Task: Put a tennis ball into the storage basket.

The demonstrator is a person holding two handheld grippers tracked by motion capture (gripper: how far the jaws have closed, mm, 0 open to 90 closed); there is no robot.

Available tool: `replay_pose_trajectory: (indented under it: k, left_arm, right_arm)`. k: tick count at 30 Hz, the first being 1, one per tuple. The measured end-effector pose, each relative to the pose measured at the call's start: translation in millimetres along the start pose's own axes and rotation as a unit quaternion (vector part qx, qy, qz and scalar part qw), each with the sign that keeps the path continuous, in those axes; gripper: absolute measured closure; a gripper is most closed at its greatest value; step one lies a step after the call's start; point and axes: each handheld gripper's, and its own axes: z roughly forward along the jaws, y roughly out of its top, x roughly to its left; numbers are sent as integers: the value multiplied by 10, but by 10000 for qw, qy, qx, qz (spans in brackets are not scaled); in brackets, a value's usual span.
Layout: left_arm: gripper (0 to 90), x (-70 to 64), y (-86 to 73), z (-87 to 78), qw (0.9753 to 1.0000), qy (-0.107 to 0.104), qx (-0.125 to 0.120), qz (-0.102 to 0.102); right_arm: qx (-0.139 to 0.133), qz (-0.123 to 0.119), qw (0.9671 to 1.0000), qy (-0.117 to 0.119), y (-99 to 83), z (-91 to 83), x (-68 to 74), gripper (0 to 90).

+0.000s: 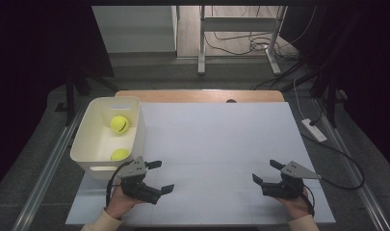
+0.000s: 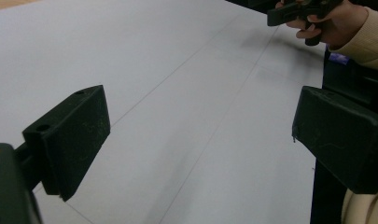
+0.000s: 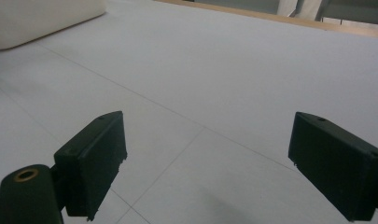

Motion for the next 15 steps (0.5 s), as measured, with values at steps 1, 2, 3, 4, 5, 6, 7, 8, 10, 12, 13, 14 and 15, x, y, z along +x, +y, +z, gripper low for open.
replay_pose_trajectory:
  k: [1, 2, 3, 4, 5, 6, 7, 8, 10, 12, 13, 14, 15]
  left_arm:
    - [49, 3, -15, 5, 10000, 2, 13, 7]
    - [48, 4, -31, 7, 10000, -3, 23, 9]
    - [48, 10, -50, 8, 10000, -12, 40, 11]
    - [48, 12, -62, 10, 10000, -11, 45, -2]
    - [47, 16, -79, 11, 10000, -10, 51, -15]
    - [47, 19, -98, 13, 10000, -10, 52, -37]
    - [47, 22, -124, 17, 10000, -8, 77, -51]
    - [47, 23, -139, 19, 9999, -5, 108, -53]
    - [43, 25, -177, 22, 9999, 22, 148, -40]
    - [43, 35, -210, 17, 9999, 55, 132, -77]
    - [44, 40, -227, 13, 9998, 68, 129, -96]
    - [44, 46, -244, 10, 9998, 74, 131, -109]
    - [44, 51, -262, 7, 9998, 74, 128, -123]
  right_arm:
    - [-6, -1, 10000, 7, -1, 2, 3, 110]
    - [-9, -7, 10000, 23, -2, 2, 4, 110]
    - [-13, -23, 10000, 35, -2, 3, 5, 110]
    - [-19, -30, 10000, 50, -3, 2, 6, 110]
    - [-21, -33, 10000, 59, -4, 2, 6, 110]
    - [-18, -36, 10000, 67, -5, 2, 7, 110]
    - [-11, -34, 10000, 76, -7, 2, 9, 110]
    - [-15, -29, 9999, 95, -11, 4, 10, 110]
    - [-4, -42, 9999, 102, -14, 6, 12, 109]
    - [-2, -48, 9999, 115, -16, 8, 15, 109]
    - [8, -53, 9999, 118, -16, 8, 17, 109]
    - [13, -54, 9999, 131, -17, 9, 20, 109]
    - [10, -59, 9999, 141, -19, 12, 24, 109]
